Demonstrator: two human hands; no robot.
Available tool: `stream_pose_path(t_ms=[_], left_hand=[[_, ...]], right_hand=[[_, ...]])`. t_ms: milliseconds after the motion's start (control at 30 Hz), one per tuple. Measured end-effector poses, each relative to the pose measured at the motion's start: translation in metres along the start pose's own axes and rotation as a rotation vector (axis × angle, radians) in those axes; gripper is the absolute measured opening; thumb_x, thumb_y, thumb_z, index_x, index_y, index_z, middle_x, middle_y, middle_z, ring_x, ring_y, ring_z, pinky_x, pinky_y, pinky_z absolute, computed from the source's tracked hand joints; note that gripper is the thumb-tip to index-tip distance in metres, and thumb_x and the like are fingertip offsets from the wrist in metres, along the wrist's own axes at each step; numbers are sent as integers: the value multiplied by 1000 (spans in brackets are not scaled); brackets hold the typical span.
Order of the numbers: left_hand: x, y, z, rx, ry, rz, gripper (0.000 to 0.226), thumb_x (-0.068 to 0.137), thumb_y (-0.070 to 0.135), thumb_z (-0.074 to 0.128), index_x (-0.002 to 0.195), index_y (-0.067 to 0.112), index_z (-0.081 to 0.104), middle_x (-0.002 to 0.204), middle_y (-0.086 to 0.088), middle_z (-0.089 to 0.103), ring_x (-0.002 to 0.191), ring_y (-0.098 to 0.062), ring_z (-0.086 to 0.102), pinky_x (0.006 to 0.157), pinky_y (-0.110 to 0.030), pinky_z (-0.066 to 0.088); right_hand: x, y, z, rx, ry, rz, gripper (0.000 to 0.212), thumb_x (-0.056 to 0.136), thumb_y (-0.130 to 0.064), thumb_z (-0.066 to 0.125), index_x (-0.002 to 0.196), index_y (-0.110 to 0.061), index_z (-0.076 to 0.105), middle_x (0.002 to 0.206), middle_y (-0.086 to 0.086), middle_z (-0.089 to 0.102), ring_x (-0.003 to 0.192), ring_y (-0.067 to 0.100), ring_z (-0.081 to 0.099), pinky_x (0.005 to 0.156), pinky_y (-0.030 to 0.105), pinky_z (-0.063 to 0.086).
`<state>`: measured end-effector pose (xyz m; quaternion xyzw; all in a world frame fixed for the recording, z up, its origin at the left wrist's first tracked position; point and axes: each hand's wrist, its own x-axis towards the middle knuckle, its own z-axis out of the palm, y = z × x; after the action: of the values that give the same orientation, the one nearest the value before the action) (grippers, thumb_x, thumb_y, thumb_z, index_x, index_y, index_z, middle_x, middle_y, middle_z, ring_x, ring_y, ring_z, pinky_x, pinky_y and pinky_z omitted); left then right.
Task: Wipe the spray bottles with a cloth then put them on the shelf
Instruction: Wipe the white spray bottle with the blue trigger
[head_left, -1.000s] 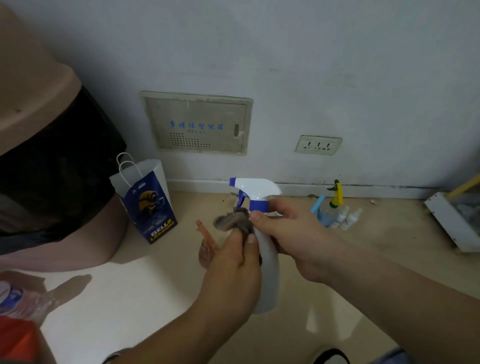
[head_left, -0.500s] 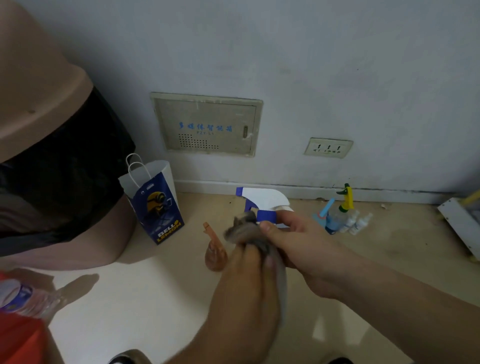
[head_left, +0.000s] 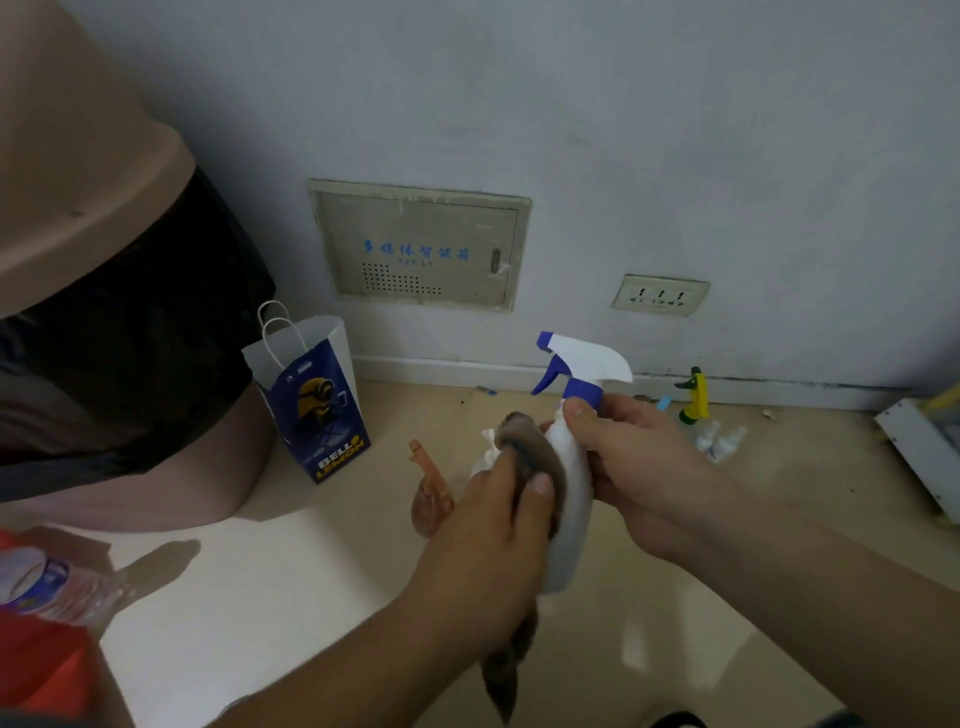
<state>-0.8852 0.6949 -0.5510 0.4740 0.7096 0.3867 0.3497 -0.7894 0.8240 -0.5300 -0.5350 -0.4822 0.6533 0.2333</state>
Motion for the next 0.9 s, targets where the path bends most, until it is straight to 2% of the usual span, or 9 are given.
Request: stream_pose_path(t_ms=[100, 200, 267, 333, 500, 633, 733, 833, 900], left_hand=[[-13, -2, 14, 416, 42, 240, 56, 100, 57, 19, 155, 46, 17, 163, 4, 17, 150, -17, 16, 117, -27, 28], [-13, 4, 12, 280, -30, 192, 65, 98, 66, 11, 160, 48, 4, 168, 16, -19, 151, 5, -21, 127, -25, 1], [-5, 5, 2, 31, -33, 201, 52, 105, 57, 26, 155, 49, 29, 168, 25, 1, 148, 16, -7, 125, -18, 8], [1, 5, -5, 60, 32, 310, 42, 105, 43, 45, 146, 48, 44, 163, 27, 22, 150, 4, 21, 121, -32, 31], [2, 11, -4, 131, 181, 163, 61, 83, 64, 56, 139, 60, 33, 126, 26, 55, 112, -2, 59, 93, -42, 54], [8, 14, -7, 20, 142, 41, 31, 80, 74, 58, 104, 60, 46, 97, 33, 65, 87, 9, 63, 81, -33, 58], [14, 17, -12, -86, 183, -110, 28, 97, 65, 39, 94, 44, 58, 88, 13, 68, 84, -2, 64, 84, -40, 57], [28, 20, -29, -463, 148, -547, 41, 106, 49, 41, 97, 22, 70, 82, -7, 71, 77, -22, 66, 90, -41, 55], [22, 24, -35, -780, 23, -642, 40, 104, 40, 49, 90, 12, 74, 73, -10, 75, 63, -24, 71, 74, -36, 57]], right_hand=[[-2, -3, -2, 0, -9, 11, 19, 100, -27, 69, 117, -20, 72, 99, 6, 81, 91, 27, 76, 72, 37, 58], [-3, -7, -5, 17, 0, 10, 20, 94, -13, 73, 114, -18, 75, 85, 2, 81, 88, 24, 75, 71, 36, 56], [-5, -12, -6, 11, -19, 28, 17, 96, -15, 71, 112, -19, 75, 90, 4, 81, 87, 24, 75, 69, 36, 57], [-7, -16, -6, 7, -51, 13, 14, 98, -20, 70, 111, -20, 75, 97, 7, 81, 84, 24, 75, 66, 34, 56], [-12, -17, 0, 32, -57, -42, 17, 99, -29, 70, 112, -21, 75, 102, 6, 80, 94, 24, 74, 71, 33, 56], [-18, -13, 5, 63, -43, -110, 20, 95, -25, 74, 115, -20, 73, 100, 5, 80, 95, 23, 76, 76, 34, 60], [-20, -12, 5, 62, -59, -132, 20, 98, -23, 71, 117, -19, 72, 103, 4, 81, 99, 25, 75, 84, 40, 60], [-22, -15, 4, 67, -96, -149, 18, 101, -23, 66, 118, -17, 70, 103, 6, 81, 102, 29, 75, 89, 48, 59], [-22, -20, 3, 69, -150, -129, 20, 104, -27, 60, 119, -19, 69, 102, 4, 82, 98, 26, 75, 81, 43, 59]])
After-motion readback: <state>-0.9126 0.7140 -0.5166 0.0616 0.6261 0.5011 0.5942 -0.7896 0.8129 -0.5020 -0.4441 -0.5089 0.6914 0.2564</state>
